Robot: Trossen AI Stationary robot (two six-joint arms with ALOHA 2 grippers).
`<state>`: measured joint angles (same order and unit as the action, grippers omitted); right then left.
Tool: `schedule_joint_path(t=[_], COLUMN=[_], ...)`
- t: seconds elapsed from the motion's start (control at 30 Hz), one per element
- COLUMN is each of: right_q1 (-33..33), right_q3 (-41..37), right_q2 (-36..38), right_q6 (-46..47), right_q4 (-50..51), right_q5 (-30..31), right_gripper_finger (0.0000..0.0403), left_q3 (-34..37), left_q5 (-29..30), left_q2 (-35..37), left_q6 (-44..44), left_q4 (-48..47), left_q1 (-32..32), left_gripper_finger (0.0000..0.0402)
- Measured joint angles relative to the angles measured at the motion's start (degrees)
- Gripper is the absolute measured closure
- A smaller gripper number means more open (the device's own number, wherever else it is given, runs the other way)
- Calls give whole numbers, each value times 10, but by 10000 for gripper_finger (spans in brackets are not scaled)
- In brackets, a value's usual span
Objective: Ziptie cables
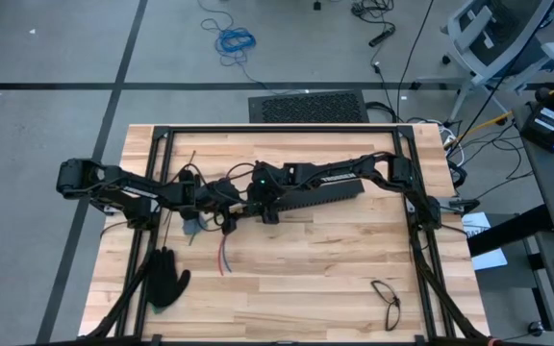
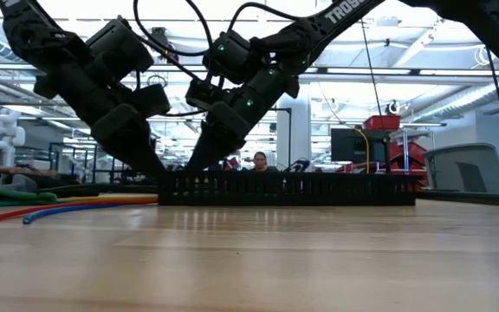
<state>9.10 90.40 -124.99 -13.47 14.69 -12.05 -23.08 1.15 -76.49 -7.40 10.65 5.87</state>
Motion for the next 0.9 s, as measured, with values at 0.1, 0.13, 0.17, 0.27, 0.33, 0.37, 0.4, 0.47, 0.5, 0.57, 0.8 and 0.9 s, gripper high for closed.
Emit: schedule_joint_path(t=[0.1,0.13,0.17,0.27,0.33,0.37,0.4,0.47,0.5,0.57,0.8,0.9], right_q1=[0,0,-1,-3,-6,-7,-8,-10,-11,-11,-11,-12], right_q3=[-1,-1,-1,-1,-1,-2,-2,-3,-3,-3,-1,-1], right_q2=[0,-1,-1,-1,-1,-1,-1,-2,-2,-2,-2,-2], right_q6=[-11,-13,-13,-12,-12,-13,-14,-18,-22,-25,-28,-28], right_q4=[-8,-9,-10,-16,-26,-30,-35,-42,-42,-41,-33,-33], right_q5=[0,0,-1,2,1,2,2,2,4,3,0,0], right_gripper_finger=[160,160,160,160,160,160,160,160,160,160,160,160], left_q3=[1,1,1,1,1,1,1,2,2,2,1,1], left_q5=[0,0,1,14,20,22,24,24,24,23,21,21], left_q2=[-1,-1,-1,-1,-1,-1,-1,-1,-1,-1,-1,-1], left_q6=[13,20,23,24,24,24,26,30,37,36,-7,5], left_q4=[9,10,10,10,15,17,19,22,23,25,15,16], left_q1=[0,0,0,0,0,0,0,0,0,0,0,0], left_gripper_finger=[164,164,164,165,165,165,165,165,165,165,165,165])
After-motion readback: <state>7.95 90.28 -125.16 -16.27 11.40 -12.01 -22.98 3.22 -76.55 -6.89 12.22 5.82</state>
